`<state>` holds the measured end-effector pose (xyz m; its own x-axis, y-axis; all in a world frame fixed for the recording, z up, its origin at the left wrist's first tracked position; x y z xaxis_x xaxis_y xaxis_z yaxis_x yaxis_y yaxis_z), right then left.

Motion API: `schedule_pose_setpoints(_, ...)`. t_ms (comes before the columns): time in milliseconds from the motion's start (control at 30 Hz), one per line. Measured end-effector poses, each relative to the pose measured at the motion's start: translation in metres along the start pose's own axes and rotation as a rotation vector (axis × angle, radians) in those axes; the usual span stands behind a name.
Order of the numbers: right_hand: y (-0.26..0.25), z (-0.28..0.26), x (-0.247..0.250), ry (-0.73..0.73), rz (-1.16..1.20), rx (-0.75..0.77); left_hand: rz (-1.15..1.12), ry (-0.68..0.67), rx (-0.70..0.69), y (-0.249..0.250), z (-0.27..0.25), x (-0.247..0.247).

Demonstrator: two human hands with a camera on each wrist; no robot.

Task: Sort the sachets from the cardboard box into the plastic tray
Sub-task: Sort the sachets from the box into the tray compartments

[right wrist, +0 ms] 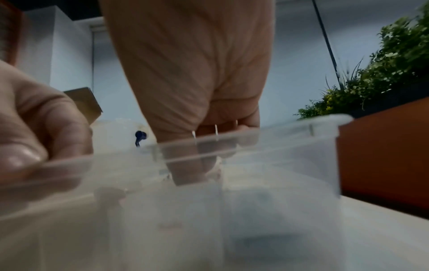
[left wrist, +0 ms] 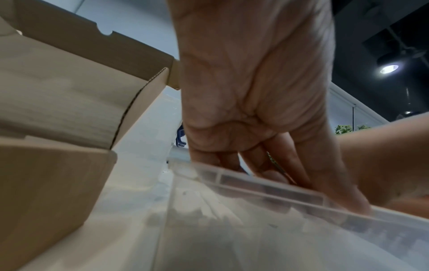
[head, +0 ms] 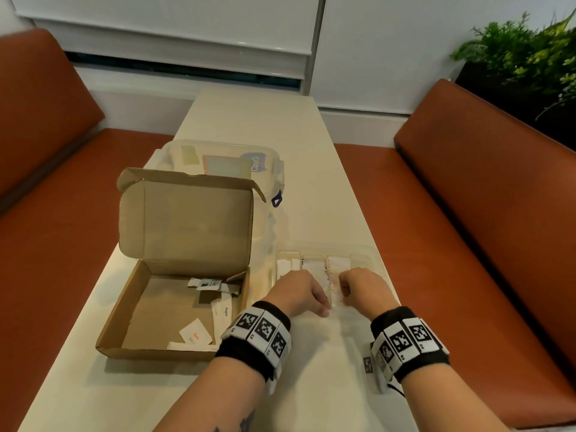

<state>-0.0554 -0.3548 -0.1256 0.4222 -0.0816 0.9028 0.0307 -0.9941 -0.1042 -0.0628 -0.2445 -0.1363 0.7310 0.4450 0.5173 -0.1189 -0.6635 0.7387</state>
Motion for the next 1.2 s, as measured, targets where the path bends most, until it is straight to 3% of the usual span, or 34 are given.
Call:
schedule_pose_setpoints(267,0.006,-0.002,0.000,0.070,0.065,-0.032,-0.007,0.036,-0.014,0.003,-0.004,0.001)
schedule_pose_setpoints(467,-0.029,-0.020,0.048,0.306,0.271,0.067,-0.198,0.357,-0.079,0.006,-0.051,0.051)
schedule_pose_setpoints(600,-0.097,-0.024,0.055,0.312,0.424,0.242,-0.286,0.557,0.071,-0.036,-0.105,0.101)
schedule_pose_setpoints(700,-0.150,-0.023,0.037,0.211,0.476,0.340,-0.231,0.680,0.379,-0.095,-0.146,0.123)
schedule_pose_setpoints(767,-0.177,-0.022,0.021,0.149,0.450,0.370,-0.223,0.670,0.558,-0.130,-0.166,0.123)
schedule_pose_setpoints(833,-0.194,-0.021,0.007,0.106,0.404,0.381,-0.240,0.637,0.622,-0.153,-0.172,0.118)
schedule_pose_setpoints(1000,-0.212,-0.023,-0.019,0.015,0.263,0.408,-0.340,0.638,0.656,-0.178,-0.163,0.099)
schedule_pose_setpoints(1200,-0.213,-0.022,-0.025,-0.029,0.214,0.416,-0.184,0.580,0.653,-0.167,-0.139,0.089)
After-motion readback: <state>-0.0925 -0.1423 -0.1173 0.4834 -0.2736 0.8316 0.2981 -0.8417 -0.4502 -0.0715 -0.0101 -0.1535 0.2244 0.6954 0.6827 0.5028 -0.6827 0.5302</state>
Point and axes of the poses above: each hand's wrist, its own z-axis towards the middle knuckle, its own x-axis out of the back of the hand, y = z × x, the point moved 10 cm from there along z, towards the middle knuckle, and after that the axes turned 12 degrees about -y, right-handed, at the moved point
